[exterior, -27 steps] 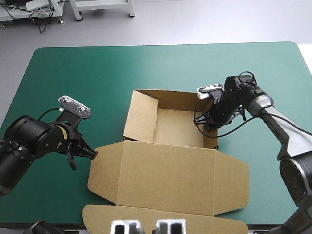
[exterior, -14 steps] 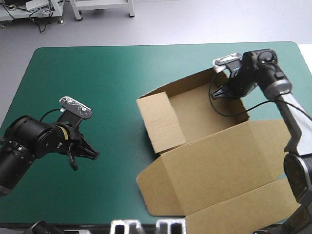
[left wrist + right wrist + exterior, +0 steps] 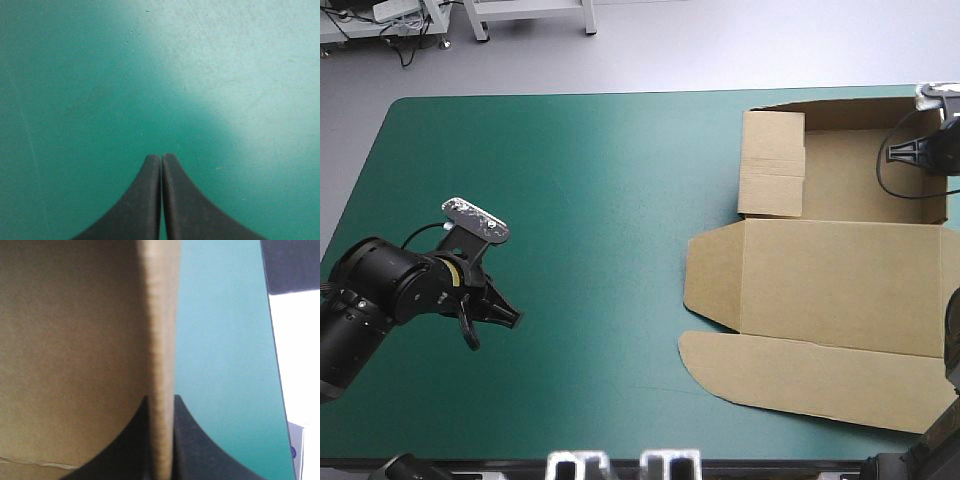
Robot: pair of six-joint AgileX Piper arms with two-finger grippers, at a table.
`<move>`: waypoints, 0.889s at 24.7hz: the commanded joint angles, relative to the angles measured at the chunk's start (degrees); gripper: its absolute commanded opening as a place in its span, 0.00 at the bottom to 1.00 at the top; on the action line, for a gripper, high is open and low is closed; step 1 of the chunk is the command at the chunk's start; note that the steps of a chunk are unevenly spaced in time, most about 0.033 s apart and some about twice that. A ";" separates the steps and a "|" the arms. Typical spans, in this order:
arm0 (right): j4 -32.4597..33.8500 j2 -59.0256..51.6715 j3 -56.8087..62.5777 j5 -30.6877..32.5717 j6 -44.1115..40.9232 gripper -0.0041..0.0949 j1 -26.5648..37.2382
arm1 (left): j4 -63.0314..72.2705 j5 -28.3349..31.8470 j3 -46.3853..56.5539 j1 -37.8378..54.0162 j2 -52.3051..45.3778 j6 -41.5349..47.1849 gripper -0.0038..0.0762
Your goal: Fold the box
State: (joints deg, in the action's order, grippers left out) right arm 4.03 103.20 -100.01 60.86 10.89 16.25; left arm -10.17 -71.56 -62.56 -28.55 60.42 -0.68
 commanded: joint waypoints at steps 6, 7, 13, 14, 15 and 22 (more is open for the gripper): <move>-0.28 4.29 -1.93 -2.59 0.26 0.02 3.62 | -0.52 0.53 -1.48 -0.20 -1.01 0.37 0.04; -0.58 4.61 -1.93 -2.86 0.26 0.02 3.62 | -0.52 0.53 -1.48 -0.20 -1.01 0.37 0.04; 2.59 5.02 -1.93 -3.93 -0.12 0.19 3.62 | -0.31 0.53 -1.48 -0.20 -1.01 0.68 0.04; 2.99 5.02 -1.93 -4.19 -0.12 0.29 3.62 | -0.31 0.53 -1.48 -0.20 -1.01 0.68 0.04; 3.25 5.02 -1.93 -4.65 -0.12 0.37 3.62 | -0.31 0.53 -1.48 -0.20 -1.01 0.68 0.04; 8.47 4.78 -8.70 -1.91 -5.67 0.81 3.62 | -0.31 0.14 -1.48 -0.20 -1.01 0.68 0.04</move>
State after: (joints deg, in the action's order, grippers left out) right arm 11.28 111.51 -103.20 57.30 6.36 19.44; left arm -10.21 -71.56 -62.52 -28.55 60.42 -0.68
